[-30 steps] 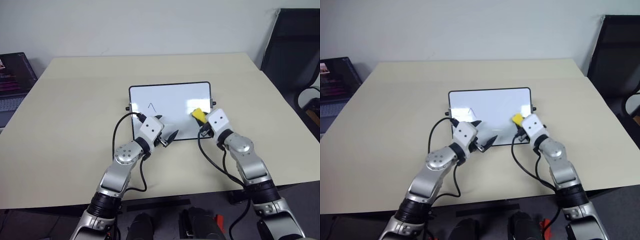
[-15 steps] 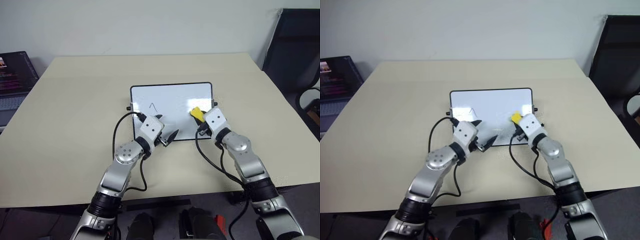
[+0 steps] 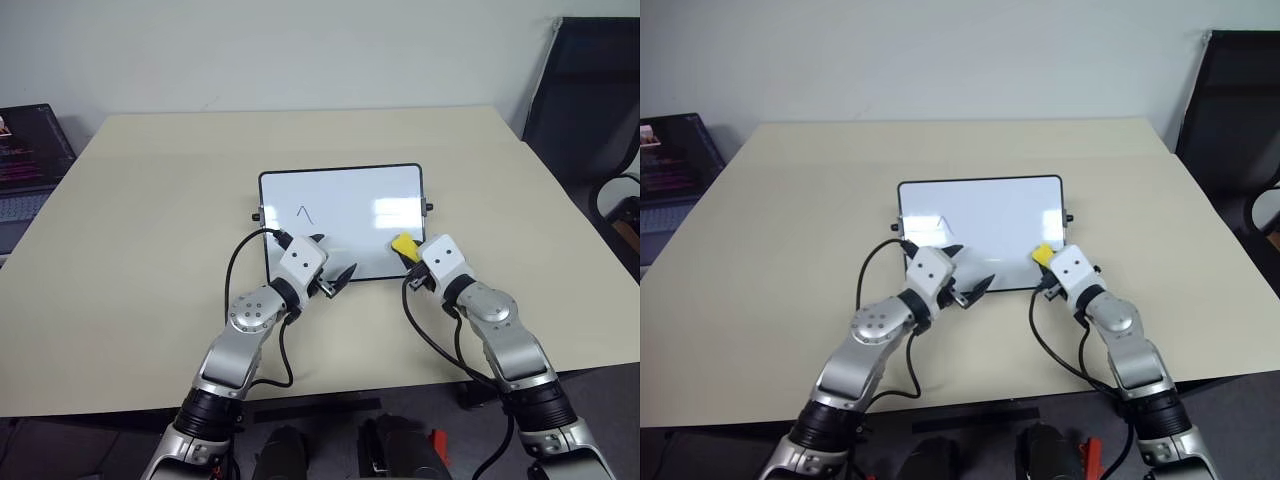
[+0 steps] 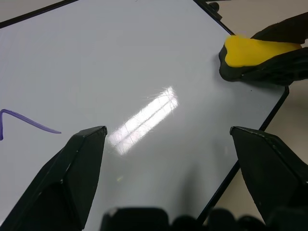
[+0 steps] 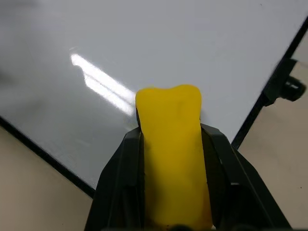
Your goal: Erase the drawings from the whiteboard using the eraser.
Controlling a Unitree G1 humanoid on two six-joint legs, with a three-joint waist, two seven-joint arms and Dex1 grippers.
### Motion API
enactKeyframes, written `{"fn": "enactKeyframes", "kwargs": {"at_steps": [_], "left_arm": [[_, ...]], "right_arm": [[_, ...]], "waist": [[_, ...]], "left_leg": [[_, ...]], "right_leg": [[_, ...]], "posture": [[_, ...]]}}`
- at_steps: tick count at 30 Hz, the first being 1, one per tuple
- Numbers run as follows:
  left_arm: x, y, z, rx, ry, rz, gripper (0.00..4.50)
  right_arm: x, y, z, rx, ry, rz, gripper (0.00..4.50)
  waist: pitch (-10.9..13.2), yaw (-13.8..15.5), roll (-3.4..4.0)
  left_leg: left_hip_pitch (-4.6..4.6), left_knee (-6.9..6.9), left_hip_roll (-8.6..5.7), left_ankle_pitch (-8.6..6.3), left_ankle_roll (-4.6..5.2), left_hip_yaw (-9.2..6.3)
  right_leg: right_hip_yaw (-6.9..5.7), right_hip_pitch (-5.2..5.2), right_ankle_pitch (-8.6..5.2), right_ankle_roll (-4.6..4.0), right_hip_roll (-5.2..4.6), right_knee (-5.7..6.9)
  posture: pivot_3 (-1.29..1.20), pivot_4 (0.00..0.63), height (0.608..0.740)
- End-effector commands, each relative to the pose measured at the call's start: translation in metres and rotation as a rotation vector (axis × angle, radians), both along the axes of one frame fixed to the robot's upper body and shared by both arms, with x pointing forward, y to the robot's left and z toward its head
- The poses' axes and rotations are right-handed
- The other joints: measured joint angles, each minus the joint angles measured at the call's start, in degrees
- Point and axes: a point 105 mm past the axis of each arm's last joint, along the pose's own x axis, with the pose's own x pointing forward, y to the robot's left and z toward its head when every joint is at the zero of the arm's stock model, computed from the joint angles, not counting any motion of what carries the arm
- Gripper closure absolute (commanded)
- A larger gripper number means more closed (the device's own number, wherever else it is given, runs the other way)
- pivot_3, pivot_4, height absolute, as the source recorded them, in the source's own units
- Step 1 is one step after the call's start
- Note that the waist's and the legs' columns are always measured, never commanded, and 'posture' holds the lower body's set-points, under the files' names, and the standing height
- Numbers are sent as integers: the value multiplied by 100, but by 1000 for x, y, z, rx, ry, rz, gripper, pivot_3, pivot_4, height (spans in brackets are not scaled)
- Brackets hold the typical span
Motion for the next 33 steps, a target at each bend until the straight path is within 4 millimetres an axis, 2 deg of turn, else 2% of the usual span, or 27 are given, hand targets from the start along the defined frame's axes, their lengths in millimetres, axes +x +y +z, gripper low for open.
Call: {"fn": "enactKeyframes", "kwargs": {"at_steps": [1,7,11,21,29,33], "left_arm": [[-1,-5,16,-9,-68,-23,0],[0,-1,17,-11,-75,-1,0],[1,0,18,-11,-75,4,0],[1,10,18,3,-83,51,0],[-1,42,15,83,-129,241,0],[1,51,15,103,-139,312,0]], "right_arm": [[-1,-1,31,92,-129,16,3278],[-3,3,41,166,-173,42,3278],[-4,10,36,149,-167,72,3278],[3,13,38,152,-173,69,3278],[12,27,45,156,-188,105,3278],[16,37,49,164,-200,137,3278]], "waist": [[0,-1,0],[0,-1,0],[0,-1,0],[0,-1,1],[1,-9,1],[1,0,1]], "left_leg": [[-1,-1,0,0,0,0],[-8,-4,0,0,0,-1],[-6,-4,1,0,0,-1],[-6,-4,1,0,0,-1],[-3,-5,4,0,0,-3],[-4,-4,2,0,0,-3]], "right_leg": [[-1,-1,0,0,0,-2],[-1,-4,0,0,0,-7],[-1,-3,0,0,0,-6],[-1,-3,0,0,0,-6],[1,-4,0,0,0,-3],[0,-3,0,0,0,-3]], "posture": [[0,150,740],[0,150,740],[0,150,740],[0,150,740],[0,150,740],[0,150,740]]}}
